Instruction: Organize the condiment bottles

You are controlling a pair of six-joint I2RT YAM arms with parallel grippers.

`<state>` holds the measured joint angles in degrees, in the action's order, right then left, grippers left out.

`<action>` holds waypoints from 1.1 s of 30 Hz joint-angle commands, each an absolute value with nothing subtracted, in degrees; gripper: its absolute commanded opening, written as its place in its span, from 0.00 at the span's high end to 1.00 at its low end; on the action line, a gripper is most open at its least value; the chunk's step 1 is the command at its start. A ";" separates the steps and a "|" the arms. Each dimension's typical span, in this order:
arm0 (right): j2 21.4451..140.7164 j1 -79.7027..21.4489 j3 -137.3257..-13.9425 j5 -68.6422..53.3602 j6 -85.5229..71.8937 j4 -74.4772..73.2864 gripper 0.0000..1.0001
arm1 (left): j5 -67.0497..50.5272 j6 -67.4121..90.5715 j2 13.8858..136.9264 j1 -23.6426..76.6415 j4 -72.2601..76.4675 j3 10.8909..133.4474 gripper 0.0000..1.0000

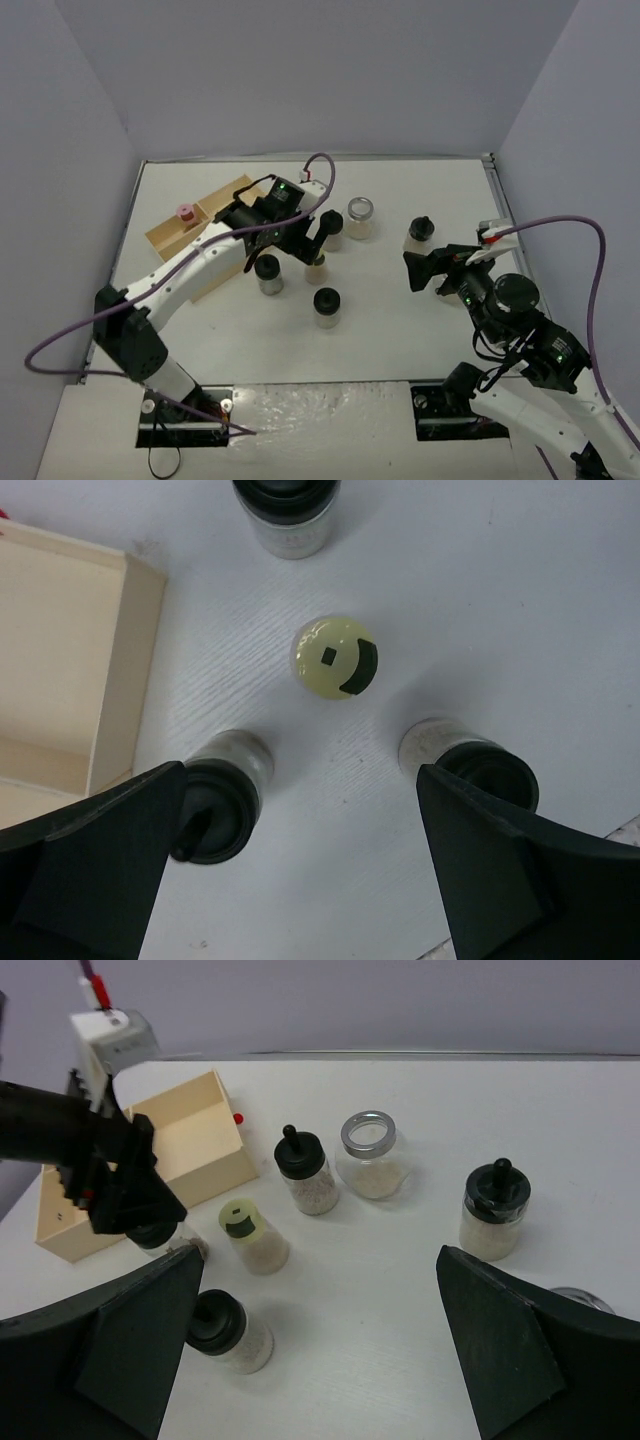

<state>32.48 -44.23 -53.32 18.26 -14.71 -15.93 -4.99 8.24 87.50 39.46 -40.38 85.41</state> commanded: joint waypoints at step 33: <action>25.44 -44.12 -48.71 19.73 -22.50 -21.45 0.00 | -5.00 5.49 103.09 41.84 -42.13 97.98 0.86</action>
<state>25.63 -44.23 -48.64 19.49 -21.67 -24.69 -5.78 4.72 110.12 41.52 -40.80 94.28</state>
